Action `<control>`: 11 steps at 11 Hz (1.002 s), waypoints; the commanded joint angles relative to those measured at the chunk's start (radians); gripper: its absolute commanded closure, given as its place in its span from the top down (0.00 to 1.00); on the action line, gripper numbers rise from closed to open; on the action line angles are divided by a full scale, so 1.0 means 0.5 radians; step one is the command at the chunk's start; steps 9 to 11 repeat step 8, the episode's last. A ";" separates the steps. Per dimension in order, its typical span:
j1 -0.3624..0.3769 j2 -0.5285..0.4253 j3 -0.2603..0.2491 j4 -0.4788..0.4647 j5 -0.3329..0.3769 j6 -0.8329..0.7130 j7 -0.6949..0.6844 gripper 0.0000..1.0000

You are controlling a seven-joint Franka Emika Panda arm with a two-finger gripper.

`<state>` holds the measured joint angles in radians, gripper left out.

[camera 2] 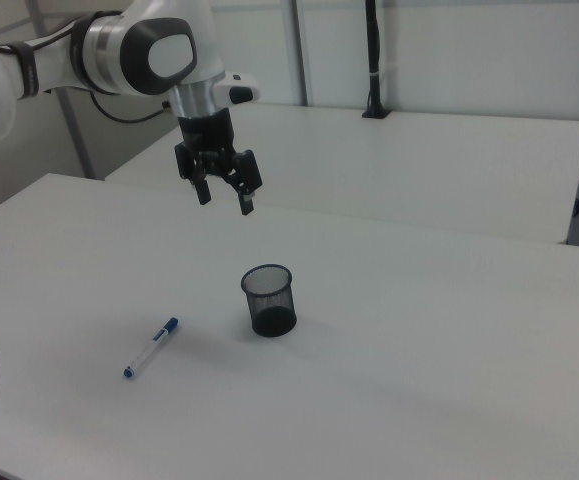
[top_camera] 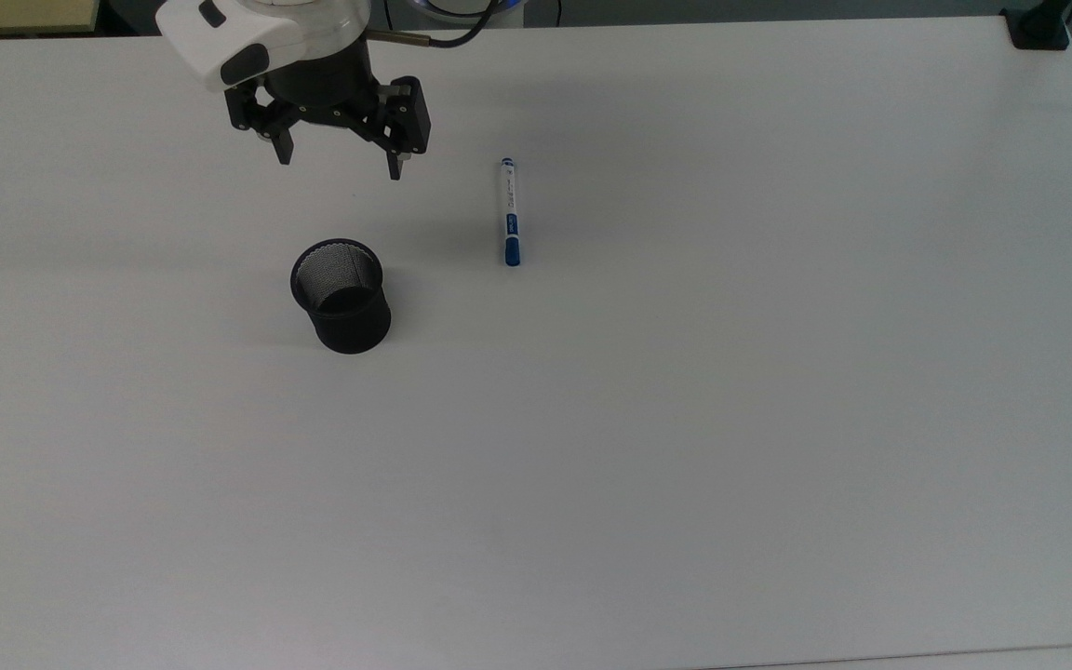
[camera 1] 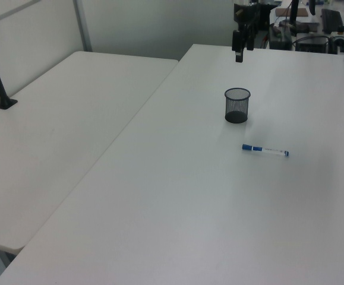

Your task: Remove the marker

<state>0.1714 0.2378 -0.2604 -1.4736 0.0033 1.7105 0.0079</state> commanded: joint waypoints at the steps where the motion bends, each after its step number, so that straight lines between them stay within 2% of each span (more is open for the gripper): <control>1: 0.010 -0.061 0.012 -0.041 -0.037 -0.028 -0.034 1.00; 11: -0.002 -0.080 0.012 -0.038 -0.034 -0.046 -0.031 1.00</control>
